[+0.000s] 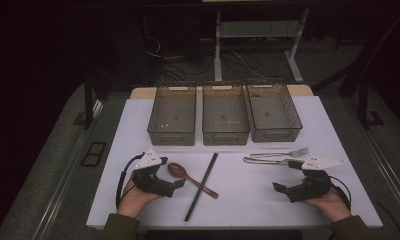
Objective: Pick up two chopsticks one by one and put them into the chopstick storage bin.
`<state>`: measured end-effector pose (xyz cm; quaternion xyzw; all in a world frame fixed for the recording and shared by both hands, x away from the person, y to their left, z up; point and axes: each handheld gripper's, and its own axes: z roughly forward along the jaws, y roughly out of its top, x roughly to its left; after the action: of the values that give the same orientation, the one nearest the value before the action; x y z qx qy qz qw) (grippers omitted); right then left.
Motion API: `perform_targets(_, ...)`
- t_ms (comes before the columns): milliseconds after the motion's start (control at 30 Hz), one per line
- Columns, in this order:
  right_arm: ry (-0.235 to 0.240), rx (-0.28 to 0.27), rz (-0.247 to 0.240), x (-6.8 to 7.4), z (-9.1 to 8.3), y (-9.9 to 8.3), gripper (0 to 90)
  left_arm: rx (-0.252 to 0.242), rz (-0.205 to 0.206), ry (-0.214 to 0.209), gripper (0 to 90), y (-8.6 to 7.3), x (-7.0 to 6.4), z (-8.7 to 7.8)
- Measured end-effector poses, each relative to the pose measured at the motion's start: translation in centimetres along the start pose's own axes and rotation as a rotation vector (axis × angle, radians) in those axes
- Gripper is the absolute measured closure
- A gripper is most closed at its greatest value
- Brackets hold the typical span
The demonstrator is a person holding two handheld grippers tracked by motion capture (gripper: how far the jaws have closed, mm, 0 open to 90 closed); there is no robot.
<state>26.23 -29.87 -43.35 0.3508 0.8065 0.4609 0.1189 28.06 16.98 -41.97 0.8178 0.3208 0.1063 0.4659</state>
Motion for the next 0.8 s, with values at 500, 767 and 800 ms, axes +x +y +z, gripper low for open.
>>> perform_targets(500,-0.001,0.008,0.004,0.0,0.1,0.1,0.2,0.022,0.006,0.016,0.3,0.8,-0.4,0.9)
perform_targets(767,0.0,0.009,0.008,0.0,0.2,0.1,0.3,0.031,0.012,0.019,2.9,1.5,-0.9,2.1)
perform_targets(800,0.0,0.01,0.008,0.0,0.2,0.1,0.3,0.034,0.015,0.019,3.5,1.6,-0.9,2.3)
